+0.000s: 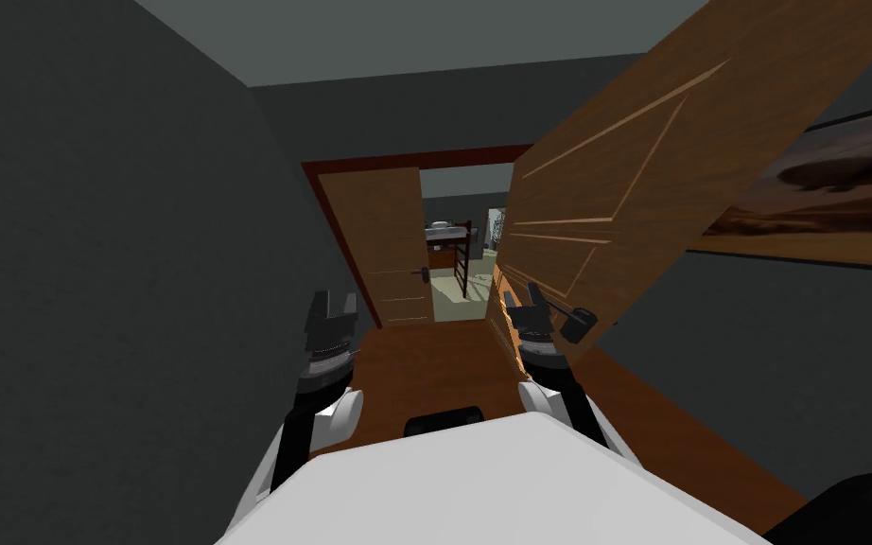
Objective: Pull the door open
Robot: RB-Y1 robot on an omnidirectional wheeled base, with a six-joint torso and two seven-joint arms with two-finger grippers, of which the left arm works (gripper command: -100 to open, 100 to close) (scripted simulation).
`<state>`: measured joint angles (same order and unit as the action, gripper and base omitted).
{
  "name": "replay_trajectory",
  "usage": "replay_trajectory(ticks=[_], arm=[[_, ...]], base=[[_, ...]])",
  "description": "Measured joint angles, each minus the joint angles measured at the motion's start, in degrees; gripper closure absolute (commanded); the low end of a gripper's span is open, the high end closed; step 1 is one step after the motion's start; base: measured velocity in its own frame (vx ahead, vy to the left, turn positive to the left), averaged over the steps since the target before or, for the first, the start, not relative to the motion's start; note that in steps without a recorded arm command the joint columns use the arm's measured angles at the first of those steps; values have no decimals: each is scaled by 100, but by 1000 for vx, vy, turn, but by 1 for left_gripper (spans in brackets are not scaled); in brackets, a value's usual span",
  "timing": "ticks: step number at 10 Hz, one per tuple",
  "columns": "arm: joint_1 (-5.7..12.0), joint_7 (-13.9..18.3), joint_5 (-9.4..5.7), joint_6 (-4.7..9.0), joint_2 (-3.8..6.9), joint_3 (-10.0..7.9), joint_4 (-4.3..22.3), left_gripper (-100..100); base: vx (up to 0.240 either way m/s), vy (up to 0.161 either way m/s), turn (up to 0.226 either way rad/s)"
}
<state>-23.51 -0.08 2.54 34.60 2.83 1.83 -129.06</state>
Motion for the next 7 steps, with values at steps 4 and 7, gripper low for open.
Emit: replay_trajectory(ticks=[4,7], arm=[[204,79,-60,-79,119,-73,502,-100],[350,163,-125,-202,234,-153,842,-100]], base=[[95,-27,-52],[106,-19,-55]])
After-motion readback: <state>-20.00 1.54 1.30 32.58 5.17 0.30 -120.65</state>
